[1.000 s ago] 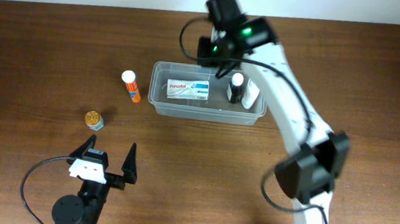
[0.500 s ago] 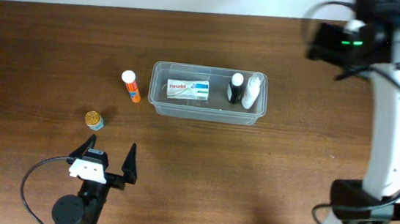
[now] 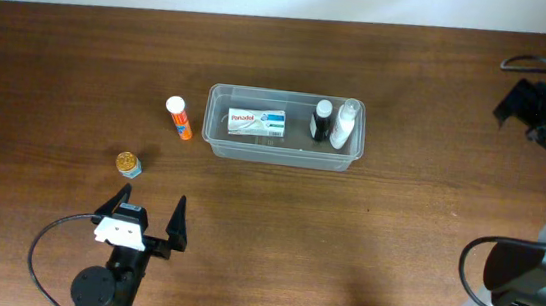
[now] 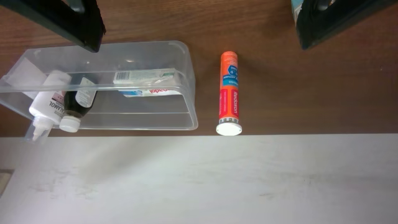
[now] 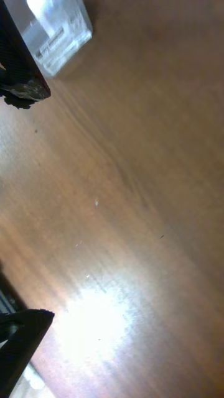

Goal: Pack container

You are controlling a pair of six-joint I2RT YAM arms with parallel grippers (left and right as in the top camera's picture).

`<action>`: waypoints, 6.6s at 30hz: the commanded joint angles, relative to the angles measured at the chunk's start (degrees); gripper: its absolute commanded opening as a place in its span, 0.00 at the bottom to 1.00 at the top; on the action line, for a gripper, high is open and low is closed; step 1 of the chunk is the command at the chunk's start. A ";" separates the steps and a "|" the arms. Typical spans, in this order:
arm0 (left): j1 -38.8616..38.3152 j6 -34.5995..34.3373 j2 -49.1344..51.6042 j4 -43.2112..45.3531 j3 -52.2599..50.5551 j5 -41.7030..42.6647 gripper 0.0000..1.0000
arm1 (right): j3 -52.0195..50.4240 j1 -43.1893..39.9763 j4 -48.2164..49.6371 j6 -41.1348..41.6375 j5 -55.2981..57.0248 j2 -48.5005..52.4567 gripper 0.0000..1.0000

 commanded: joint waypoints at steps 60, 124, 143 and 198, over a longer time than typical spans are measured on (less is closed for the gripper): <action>3.56 4.94 66.34 -40.57 70.16 -9.33 0.99 | -3.69 -1.16 1.07 -0.37 -0.68 0.44 0.98; 18.34 3.78 107.08 -39.82 70.34 -4.68 0.99 | -3.69 -1.16 1.07 -0.37 -0.68 0.44 0.98; 18.18 3.98 108.19 -40.76 70.34 -1.66 0.79 | -3.69 -1.16 1.07 -0.37 -0.68 0.44 0.99; 18.18 5.03 108.32 -58.93 93.35 -1.01 0.37 | -3.69 -1.16 1.07 -0.37 -0.68 0.44 0.98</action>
